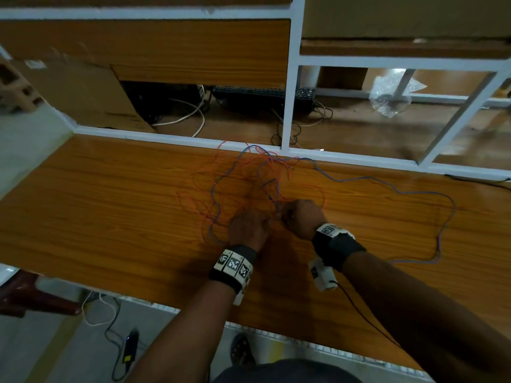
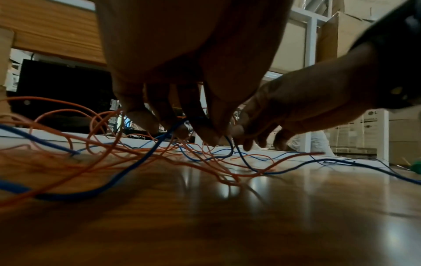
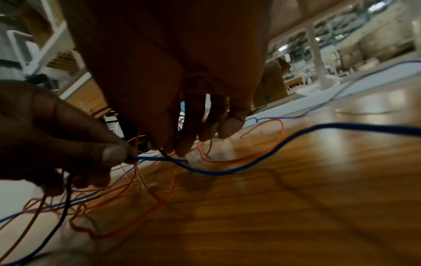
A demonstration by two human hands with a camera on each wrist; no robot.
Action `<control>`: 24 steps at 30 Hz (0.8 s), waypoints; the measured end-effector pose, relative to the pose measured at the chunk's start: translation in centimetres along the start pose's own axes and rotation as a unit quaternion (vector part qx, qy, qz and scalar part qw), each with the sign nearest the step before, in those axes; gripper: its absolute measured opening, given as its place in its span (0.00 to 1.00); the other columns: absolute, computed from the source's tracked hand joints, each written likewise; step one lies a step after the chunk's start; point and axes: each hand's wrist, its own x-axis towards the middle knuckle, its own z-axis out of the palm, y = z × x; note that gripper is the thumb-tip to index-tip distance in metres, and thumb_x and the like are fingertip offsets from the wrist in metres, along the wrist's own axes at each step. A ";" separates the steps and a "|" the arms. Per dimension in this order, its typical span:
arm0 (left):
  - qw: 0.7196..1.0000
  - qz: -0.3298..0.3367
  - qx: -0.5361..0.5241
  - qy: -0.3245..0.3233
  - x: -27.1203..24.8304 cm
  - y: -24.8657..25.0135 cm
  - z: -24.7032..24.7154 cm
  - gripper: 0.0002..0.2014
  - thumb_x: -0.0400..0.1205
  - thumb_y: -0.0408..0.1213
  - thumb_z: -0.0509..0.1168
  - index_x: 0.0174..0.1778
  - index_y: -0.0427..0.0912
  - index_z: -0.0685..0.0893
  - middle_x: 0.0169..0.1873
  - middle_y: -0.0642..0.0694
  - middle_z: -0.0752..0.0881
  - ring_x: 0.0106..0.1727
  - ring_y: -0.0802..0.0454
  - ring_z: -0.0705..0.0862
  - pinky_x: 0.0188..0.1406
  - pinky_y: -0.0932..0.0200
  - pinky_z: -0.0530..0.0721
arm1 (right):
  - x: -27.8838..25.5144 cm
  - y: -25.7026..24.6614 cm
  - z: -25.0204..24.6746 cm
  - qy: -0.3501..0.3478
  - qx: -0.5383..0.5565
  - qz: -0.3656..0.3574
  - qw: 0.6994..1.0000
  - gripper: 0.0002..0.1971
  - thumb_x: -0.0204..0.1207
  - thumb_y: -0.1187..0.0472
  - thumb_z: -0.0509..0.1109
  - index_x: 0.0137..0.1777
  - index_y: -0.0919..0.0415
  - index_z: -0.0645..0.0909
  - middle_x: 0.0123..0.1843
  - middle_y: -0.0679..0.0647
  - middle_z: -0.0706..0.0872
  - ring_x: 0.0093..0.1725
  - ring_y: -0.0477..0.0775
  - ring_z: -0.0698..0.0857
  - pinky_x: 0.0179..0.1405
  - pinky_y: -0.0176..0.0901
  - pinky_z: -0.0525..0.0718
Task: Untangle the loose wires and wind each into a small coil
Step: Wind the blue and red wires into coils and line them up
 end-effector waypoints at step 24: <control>0.997 -0.006 -0.069 -0.029 1.8 -2.8 -1.9 0.11 0.88 0.45 0.64 0.57 0.50 0.91 0.54 0.45 0.91 0.48 0.45 0.86 0.40 0.56 0.78 | -7.6 7.7 -1.4 -0.145 -0.064 -0.068 0.985 0.05 0.75 0.59 0.66 0.47 0.46 0.77 0.47 0.48 0.83 0.46 0.57 0.84 0.44 0.43 0.74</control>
